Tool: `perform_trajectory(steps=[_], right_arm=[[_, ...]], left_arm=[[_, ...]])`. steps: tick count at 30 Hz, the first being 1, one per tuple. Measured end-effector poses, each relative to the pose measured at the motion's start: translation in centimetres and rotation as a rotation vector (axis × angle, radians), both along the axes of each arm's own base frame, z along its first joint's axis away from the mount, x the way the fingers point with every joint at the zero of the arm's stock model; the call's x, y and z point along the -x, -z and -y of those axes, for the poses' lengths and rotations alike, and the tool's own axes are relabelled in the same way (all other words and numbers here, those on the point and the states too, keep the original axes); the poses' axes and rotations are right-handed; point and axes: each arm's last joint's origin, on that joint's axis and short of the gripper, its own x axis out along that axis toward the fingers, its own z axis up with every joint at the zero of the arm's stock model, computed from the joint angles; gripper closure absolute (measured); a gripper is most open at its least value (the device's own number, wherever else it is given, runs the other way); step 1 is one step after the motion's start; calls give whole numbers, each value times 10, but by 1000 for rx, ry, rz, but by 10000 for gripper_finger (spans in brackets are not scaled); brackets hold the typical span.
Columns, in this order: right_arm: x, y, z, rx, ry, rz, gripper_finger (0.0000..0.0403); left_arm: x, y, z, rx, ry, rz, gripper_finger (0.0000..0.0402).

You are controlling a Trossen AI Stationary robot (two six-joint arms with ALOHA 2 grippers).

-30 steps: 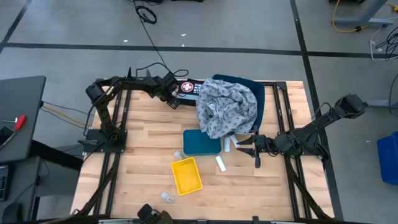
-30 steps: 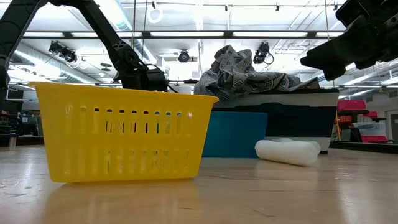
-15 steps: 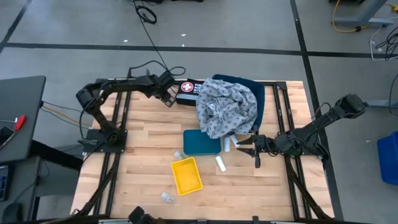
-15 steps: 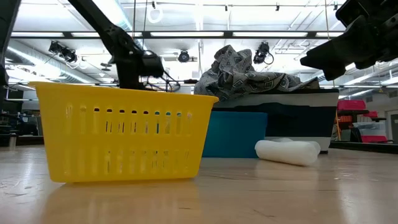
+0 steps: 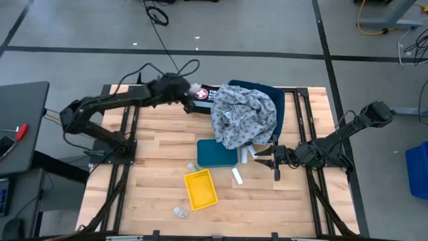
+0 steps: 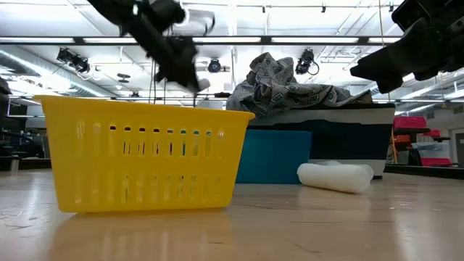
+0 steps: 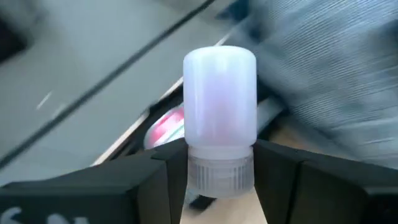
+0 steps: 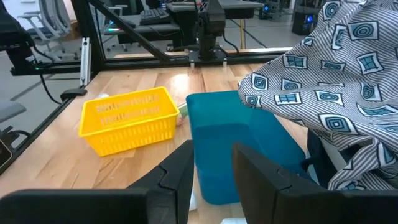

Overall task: Pick & place medical supplies in basket/bin
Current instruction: Put the white pill bottle into the blue bin

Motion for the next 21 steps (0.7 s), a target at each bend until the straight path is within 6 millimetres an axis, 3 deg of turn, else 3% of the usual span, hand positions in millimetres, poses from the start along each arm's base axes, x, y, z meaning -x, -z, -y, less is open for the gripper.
perform_trajectory(steps=[11,16,21], right_arm=[[0,0,0,1,1,-1,289],[0,0,0,0,1,0,289],[0,0,0,0,1,0,289]], left_arm=[[-38,-46,85,-243,533,494,258],[-33,-26,110,-316,641,707,258],[-21,9,121,-286,679,660,258]])
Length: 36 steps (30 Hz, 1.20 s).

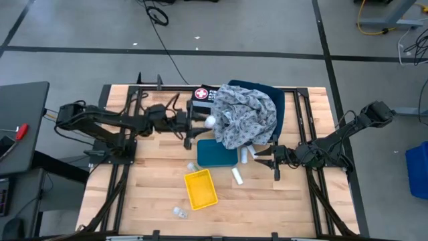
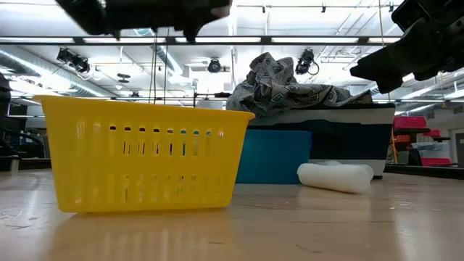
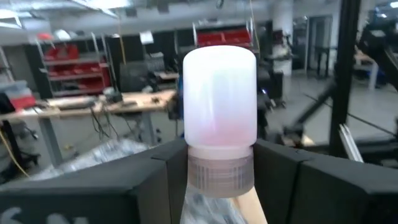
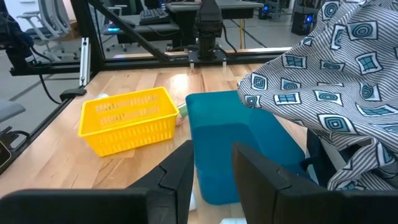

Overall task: Pick & place medical supplies in basket/bin
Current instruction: Put the white pill bottle into the blue bin

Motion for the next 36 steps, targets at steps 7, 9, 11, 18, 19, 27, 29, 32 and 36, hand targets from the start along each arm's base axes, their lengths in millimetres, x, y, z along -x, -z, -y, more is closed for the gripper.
perform_trajectory(steps=[7,9,11,18,19,27,29,32,36], right_arm=[[0,0,0,0,6,1,289],[0,0,0,2,11,1,289],[0,0,0,0,13,1,289],[0,0,1,-22,27,4,289],[0,0,1,-21,36,5,289],[0,-1,2,-23,65,15,289],[0,-1,2,-24,70,18,289],[0,-2,2,-30,84,25,289],[0,-2,2,-41,87,25,289]], left_arm=[[30,44,13,65,73,-127,258],[38,50,18,85,101,-139,258],[43,54,22,96,121,-176,258],[46,73,30,108,108,-359,258],[45,75,30,110,94,-377,259],[38,95,23,121,49,-475,259],[35,101,21,129,36,-504,258],[28,108,18,142,24,-541,258],[14,113,20,133,83,-576,259]])
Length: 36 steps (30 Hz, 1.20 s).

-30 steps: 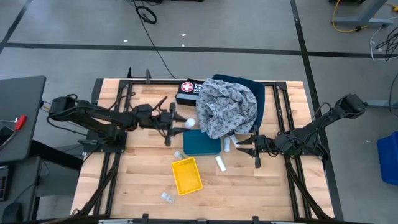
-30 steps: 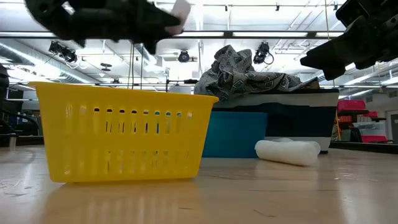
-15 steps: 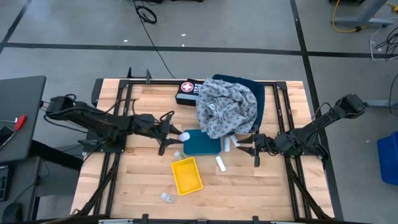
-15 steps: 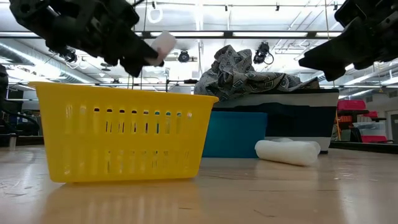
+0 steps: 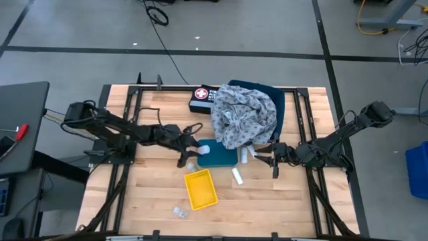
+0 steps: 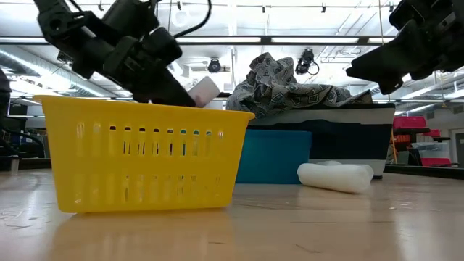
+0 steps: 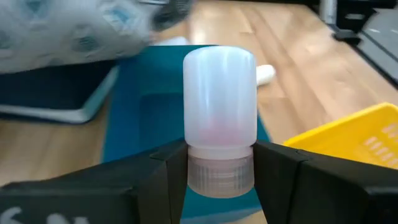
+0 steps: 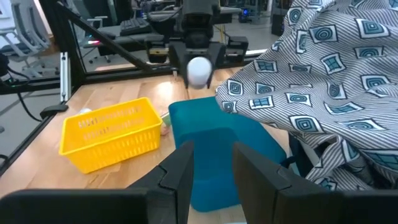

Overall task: Pick & place medical supplies in basket/bin
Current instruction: Put the white pill bottle into the blue bin, then put the top transparent pill bottle into the blue bin

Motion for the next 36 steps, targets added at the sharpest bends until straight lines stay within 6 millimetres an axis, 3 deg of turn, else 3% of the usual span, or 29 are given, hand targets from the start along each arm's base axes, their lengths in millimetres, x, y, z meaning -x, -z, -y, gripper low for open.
perform_trajectory(steps=[13,20,28,31,36], right_arm=[[0,0,0,-12,7,1,289],[0,0,0,-12,7,1,289],[0,0,0,-12,7,1,289],[0,0,0,-12,7,1,289],[0,0,0,-12,7,1,289]], left_arm=[[-44,12,5,56,150,-79,259],[-51,19,6,68,193,-157,255],[-51,19,6,65,194,-161,123],[-52,18,6,55,198,-146,108],[-51,7,5,26,181,-91,116]])
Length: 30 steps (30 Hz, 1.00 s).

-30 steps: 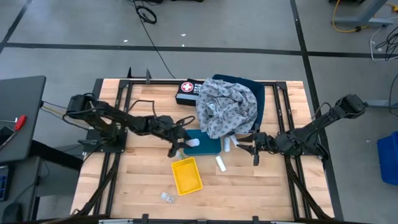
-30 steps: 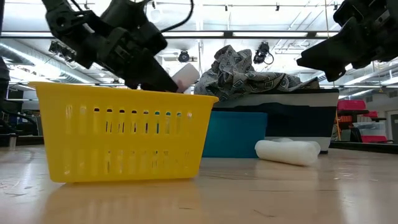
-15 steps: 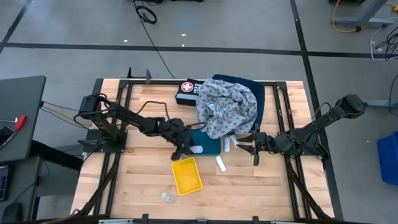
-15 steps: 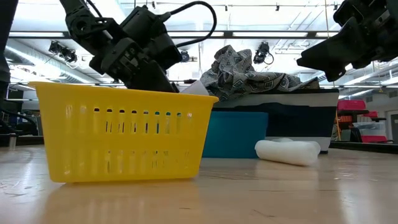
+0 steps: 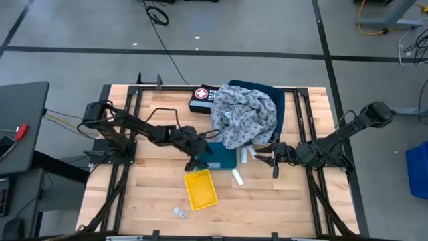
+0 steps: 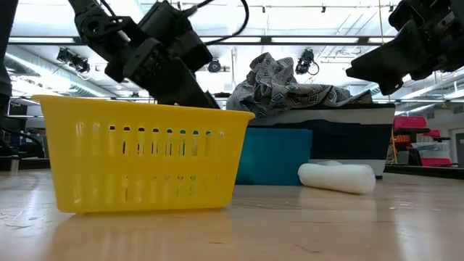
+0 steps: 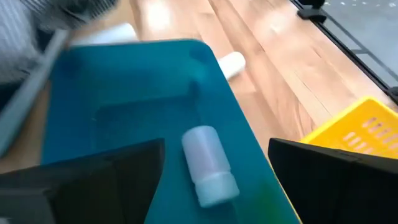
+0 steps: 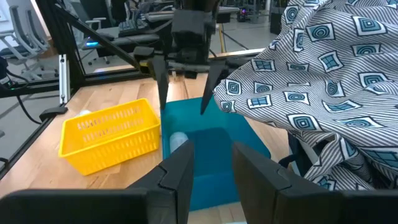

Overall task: Pick & place medical supplies in basket/bin
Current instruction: Put the top transparent pill bottle into the blue bin

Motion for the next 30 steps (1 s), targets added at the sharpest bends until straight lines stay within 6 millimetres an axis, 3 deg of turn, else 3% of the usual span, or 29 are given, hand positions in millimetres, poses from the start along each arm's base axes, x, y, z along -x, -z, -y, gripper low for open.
perform_trajectory(steps=[6,18,22,30], right_arm=[[0,0,0,-5,1,-1,289],[0,1,0,-2,-1,-13,289],[0,1,0,-3,-3,-14,289],[0,1,0,-12,-10,-14,289]], left_arm=[[10,-20,-3,-54,-74,6,142],[59,-37,8,-166,-149,-282,204],[70,-39,16,-225,-101,-327,206],[67,-29,27,-323,19,-340,181]])
